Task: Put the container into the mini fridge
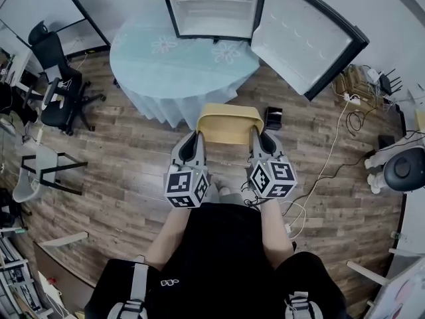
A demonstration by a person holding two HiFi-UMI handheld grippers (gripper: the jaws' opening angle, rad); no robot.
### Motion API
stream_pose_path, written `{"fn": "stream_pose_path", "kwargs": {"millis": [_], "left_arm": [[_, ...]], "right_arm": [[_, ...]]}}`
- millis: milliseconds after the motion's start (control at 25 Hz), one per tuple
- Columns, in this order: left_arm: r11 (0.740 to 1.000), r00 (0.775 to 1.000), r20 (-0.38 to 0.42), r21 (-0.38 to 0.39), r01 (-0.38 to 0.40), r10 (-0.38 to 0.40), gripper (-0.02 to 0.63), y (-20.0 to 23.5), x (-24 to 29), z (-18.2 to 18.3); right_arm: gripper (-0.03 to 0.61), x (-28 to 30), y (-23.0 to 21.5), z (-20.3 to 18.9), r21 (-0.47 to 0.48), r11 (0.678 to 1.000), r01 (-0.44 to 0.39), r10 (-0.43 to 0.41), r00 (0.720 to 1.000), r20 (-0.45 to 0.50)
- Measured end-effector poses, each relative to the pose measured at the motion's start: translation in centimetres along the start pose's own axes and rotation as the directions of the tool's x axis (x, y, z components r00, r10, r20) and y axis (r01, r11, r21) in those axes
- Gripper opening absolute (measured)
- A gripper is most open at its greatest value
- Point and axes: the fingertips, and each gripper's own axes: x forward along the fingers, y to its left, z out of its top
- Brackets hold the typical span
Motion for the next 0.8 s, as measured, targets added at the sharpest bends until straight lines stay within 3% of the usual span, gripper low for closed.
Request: {"fn": "stream_pose_path", "kwargs": {"millis": [360, 680, 800], "left_arm": [[0.993, 0.994, -0.015, -0.048, -0.105, 0.104, 0.021, 6.1, 0.6, 0.0], [0.993, 0.997, -0.006, -0.092, -0.074, 0.073, 0.021, 10.0, 6.8, 1.8], [0.991, 0.999, -0.033, -0.132, -0.015, 0.011, 0.021, 10.2, 10.6, 0.7]], "right_arm": [[0.04, 5.2, 3.9, -1.3, -0.041, 0.994, -0.099, 0.097, 0.993, -0.061], [0.043, 11.9, 3.7, 0.5, -0.078, 0.994, -0.077, 0.071, 0.995, -0.067], [0.049, 13.7, 1.6, 0.4, -0.092, 0.995, -0.039, 0.03, 0.996, -0.089]]}}
